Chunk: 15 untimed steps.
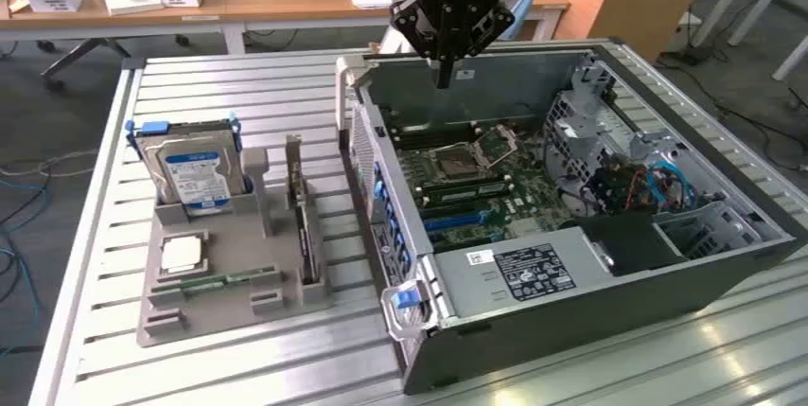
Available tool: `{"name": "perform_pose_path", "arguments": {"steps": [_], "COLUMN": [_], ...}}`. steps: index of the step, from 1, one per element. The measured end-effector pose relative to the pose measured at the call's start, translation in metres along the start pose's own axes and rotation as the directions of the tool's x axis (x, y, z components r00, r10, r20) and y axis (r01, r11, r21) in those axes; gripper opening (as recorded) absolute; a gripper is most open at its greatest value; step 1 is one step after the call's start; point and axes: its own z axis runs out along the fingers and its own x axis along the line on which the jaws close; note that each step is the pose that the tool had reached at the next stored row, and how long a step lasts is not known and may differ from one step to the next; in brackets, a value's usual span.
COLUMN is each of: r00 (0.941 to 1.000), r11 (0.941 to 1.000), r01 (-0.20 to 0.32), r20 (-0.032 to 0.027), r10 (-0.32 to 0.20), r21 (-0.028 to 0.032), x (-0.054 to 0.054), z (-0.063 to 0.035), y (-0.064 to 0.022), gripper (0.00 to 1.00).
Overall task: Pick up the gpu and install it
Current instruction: 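Reach for the gpu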
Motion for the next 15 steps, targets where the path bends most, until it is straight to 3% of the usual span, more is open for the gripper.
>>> {"name": "perform_pose_path", "arguments": {"steps": [3,15], "r00": [1.0000,1.0000], "r11": [1.0000,1.0000], "r01": [0.000,0.000], "r20": [-0.0004,-0.0005], "r10": [0.000,0.000], "r21": [-0.0043,-0.0063], "x": [0.0000,0.0016], "z": [0.0000,-0.0001], "y": [0.0000,-0.0002], "gripper": [0.10,0.10]}}
